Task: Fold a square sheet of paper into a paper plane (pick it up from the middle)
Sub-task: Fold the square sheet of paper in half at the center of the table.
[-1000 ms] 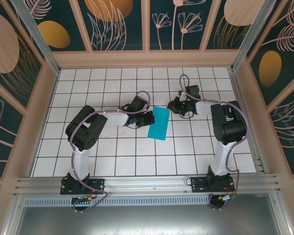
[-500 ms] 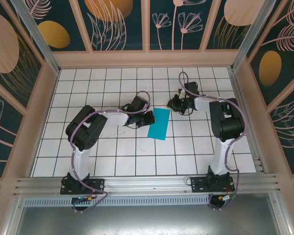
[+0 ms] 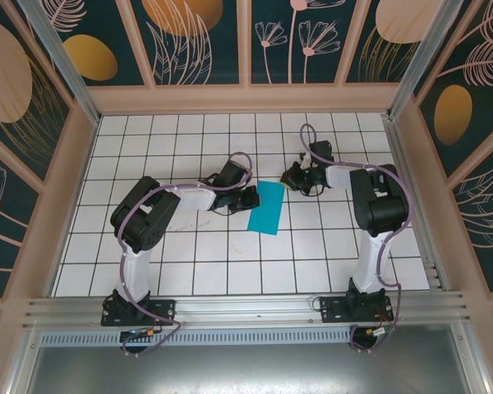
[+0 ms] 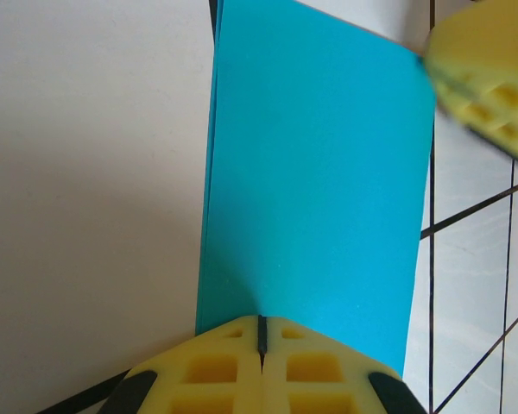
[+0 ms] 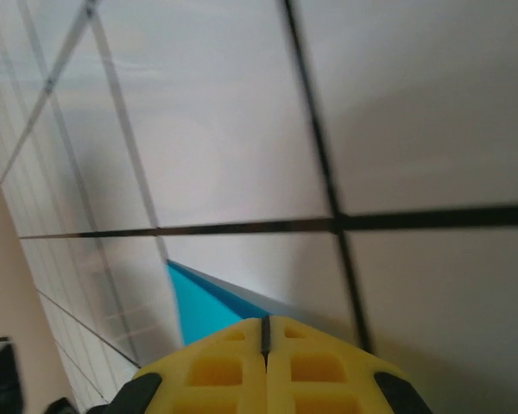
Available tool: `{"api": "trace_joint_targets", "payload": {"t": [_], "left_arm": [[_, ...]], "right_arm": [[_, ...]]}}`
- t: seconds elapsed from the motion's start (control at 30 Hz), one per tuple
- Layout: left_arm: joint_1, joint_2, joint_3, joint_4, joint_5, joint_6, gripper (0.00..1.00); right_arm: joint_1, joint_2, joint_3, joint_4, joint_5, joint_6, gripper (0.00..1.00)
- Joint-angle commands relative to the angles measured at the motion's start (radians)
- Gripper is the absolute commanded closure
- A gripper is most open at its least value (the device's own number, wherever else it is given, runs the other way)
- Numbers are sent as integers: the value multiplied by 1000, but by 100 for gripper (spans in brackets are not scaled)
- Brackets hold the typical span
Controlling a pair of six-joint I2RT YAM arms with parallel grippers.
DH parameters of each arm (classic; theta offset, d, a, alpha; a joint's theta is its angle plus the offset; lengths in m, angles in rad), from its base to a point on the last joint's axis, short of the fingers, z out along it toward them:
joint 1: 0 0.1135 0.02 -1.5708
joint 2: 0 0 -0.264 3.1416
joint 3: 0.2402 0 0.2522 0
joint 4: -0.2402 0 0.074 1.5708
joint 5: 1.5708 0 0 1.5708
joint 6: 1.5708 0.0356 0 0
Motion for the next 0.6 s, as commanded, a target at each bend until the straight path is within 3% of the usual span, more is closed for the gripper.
{"api": "trace_joint_targets", "payload": {"t": [0.0,0.57], "left_arm": [[-4,65,-10,-87,-55,15,100],[-5,54,-22,-80,-54,14,100]], "right_arm": [[-7,29,-34,29,13,22,100],[-3,-113,-86,99,-50,46,100]]}}
